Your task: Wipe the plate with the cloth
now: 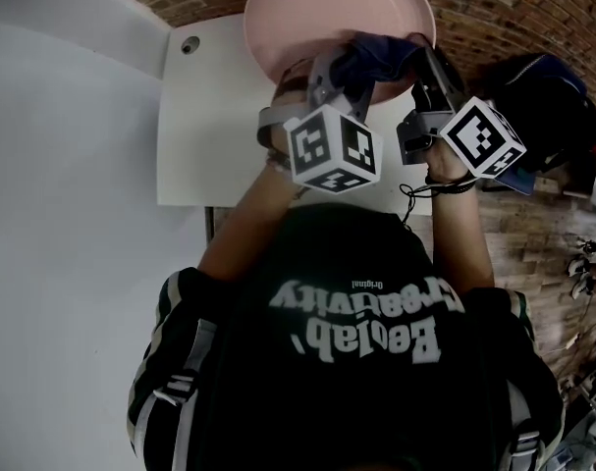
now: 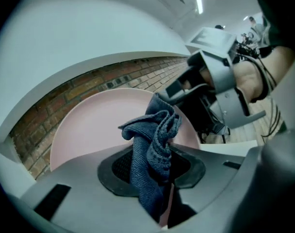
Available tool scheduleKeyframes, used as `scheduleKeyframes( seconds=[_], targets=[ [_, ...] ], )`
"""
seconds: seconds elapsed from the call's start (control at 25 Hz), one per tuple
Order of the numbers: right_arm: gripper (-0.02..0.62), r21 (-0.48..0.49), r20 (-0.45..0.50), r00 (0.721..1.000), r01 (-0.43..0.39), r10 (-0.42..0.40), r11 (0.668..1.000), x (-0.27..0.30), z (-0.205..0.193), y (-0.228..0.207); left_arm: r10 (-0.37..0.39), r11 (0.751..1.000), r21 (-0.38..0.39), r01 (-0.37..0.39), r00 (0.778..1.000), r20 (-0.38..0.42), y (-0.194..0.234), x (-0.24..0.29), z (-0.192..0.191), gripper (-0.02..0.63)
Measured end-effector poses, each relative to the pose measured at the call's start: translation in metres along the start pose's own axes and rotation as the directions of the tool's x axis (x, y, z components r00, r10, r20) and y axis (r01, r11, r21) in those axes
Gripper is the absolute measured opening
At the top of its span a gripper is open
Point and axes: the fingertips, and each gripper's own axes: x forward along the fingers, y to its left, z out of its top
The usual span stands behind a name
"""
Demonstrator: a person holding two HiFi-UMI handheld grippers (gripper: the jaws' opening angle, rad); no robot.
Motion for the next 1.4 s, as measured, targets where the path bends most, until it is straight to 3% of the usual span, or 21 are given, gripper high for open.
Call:
scheduleKeyframes(
  seconds=[0.2,0.36,0.6,1.04,1.2,1.4],
  targets=[
    [0.026,0.005,0.018,1.000,0.001,-0.001,1.000,-0.001,0.007,-0.001,-0.056,0.998,0.008,0.056,0.998,-0.029,-0.029,-0.006,-0.015,0.130],
    [0.026,-0.011,-0.004,1.000,-0.011,0.011,1.000,0.001,-0.008,0.005,-0.053,0.999,-0.010,0.052,0.998,-0.044,-0.029,-0.006,-0.028,0.131],
    [0.026,0.007,-0.054,0.998,-0.017,0.018,1.000,0.002,-0.035,0.011,0.026,0.999,-0.041,-0.028,0.998,-0.054,0.013,-0.008,-0.038,0.132],
    [0.026,0.003,-0.109,0.994,-0.014,0.014,1.000,0.006,-0.067,0.039,0.182,0.983,-0.025,-0.183,0.982,-0.043,0.126,-0.018,-0.038,0.131],
    [0.026,0.025,-0.103,0.995,-0.007,0.009,1.000,0.009,-0.066,0.047,0.189,0.981,-0.035,-0.190,0.981,-0.046,0.146,-0.020,-0.035,0.131],
    [0.029,0.003,-0.075,0.997,0.026,-0.026,1.000,0.014,-0.061,0.057,0.123,0.991,-0.055,-0.126,0.991,-0.045,0.124,-0.030,-0.053,0.130]
  ],
)
